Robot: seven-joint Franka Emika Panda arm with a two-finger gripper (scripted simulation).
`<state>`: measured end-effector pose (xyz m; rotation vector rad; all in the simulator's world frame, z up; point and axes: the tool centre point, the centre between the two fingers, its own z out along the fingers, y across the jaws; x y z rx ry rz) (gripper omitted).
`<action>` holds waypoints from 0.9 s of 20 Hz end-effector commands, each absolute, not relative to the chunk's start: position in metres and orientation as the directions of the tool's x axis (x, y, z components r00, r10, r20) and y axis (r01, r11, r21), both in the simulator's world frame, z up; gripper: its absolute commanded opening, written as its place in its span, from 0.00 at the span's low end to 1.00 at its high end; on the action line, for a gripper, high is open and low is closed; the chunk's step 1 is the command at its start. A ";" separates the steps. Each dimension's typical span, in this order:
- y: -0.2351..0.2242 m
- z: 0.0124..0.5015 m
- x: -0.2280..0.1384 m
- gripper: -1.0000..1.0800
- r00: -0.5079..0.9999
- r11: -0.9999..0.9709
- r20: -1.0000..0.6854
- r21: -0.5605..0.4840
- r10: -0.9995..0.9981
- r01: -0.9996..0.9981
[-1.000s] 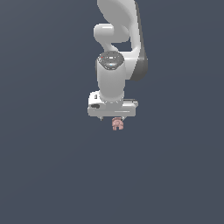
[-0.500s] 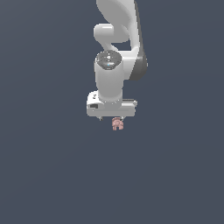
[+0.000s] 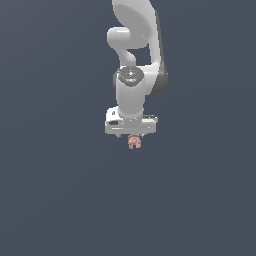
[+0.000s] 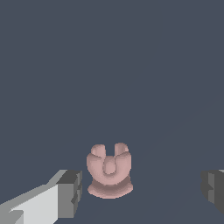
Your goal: Pick up the object and move it to a goal position.
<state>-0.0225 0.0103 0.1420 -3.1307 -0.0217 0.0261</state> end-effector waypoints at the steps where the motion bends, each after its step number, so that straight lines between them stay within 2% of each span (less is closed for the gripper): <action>1: 0.016 0.129 -0.032 0.96 1.000 -1.000 -0.013 -0.008 0.029 0.029; 10: 0.031 0.096 -0.061 0.96 0.997 -0.997 -0.002 -0.001 0.071 0.071; 18: 0.033 0.090 -0.067 0.96 0.997 -0.997 -0.001 0.000 0.078 0.078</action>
